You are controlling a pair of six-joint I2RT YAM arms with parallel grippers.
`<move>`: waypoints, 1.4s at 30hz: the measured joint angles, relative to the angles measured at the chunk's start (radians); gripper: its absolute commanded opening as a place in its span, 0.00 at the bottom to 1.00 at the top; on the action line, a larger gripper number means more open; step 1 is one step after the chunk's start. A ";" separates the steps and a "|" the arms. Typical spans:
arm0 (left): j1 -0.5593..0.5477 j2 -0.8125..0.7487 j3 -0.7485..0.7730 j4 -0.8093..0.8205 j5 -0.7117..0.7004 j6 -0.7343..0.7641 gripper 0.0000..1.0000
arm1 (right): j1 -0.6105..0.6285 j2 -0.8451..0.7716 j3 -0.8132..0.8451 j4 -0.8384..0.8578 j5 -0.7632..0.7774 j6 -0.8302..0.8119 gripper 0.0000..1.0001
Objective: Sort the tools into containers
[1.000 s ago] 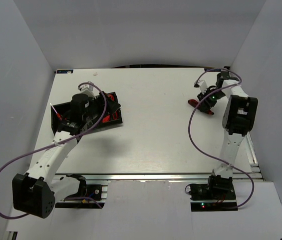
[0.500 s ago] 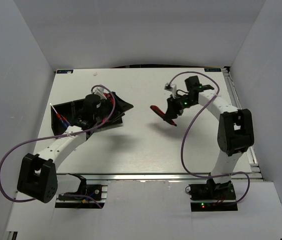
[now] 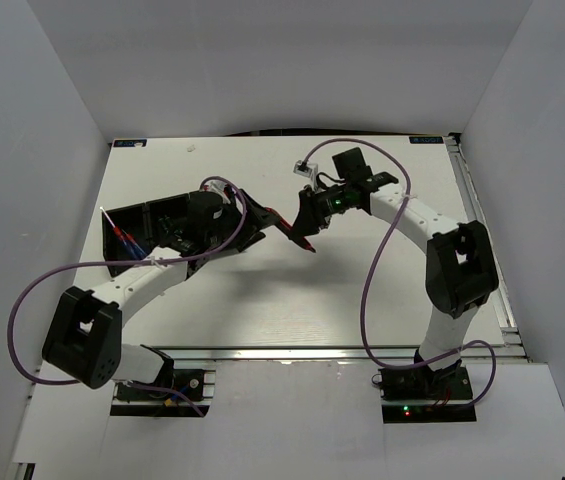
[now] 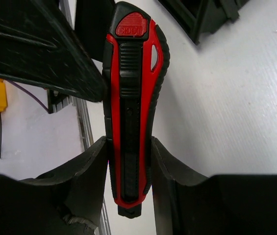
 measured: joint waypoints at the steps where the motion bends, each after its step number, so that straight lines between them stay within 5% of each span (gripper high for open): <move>1: -0.002 0.002 0.000 0.006 -0.001 -0.002 0.83 | 0.008 0.000 0.001 0.008 -0.002 0.011 0.05; 7: -0.003 0.026 0.000 0.039 0.000 -0.019 0.65 | 0.055 0.000 0.001 0.031 -0.014 0.048 0.08; 10: -0.003 0.033 0.000 0.051 0.004 -0.030 0.47 | 0.075 0.000 0.001 0.042 -0.014 0.058 0.10; 13: -0.003 0.035 0.000 0.070 0.012 -0.045 0.24 | 0.085 0.000 0.002 0.043 -0.010 0.059 0.30; 14: -0.004 0.035 0.000 0.076 0.010 -0.040 0.16 | 0.088 0.000 0.003 0.043 -0.008 0.054 0.47; 15: -0.004 0.035 0.000 0.076 0.011 -0.040 0.00 | 0.090 0.000 0.004 0.039 -0.007 0.051 0.53; 19: -0.004 0.035 0.000 0.060 0.005 -0.013 0.00 | 0.088 0.000 0.020 0.034 -0.005 0.021 0.88; 20: -0.004 0.034 0.000 0.047 0.002 0.000 0.00 | 0.087 0.000 0.025 0.031 -0.002 0.011 0.89; 25: 0.033 0.029 0.054 -0.108 -0.019 0.110 0.00 | 0.076 -0.002 0.032 -0.010 0.028 -0.083 0.90; 31: 0.235 0.036 0.200 -0.312 -0.047 0.309 0.00 | 0.011 -0.026 0.007 -0.054 0.050 -0.167 0.89; 34: 0.329 0.116 0.344 -0.409 -0.089 0.422 0.00 | -0.032 -0.045 -0.022 -0.067 0.060 -0.192 0.89; 42: 0.349 0.376 0.588 -0.540 -0.173 0.589 0.00 | -0.093 -0.064 -0.069 -0.080 0.078 -0.223 0.89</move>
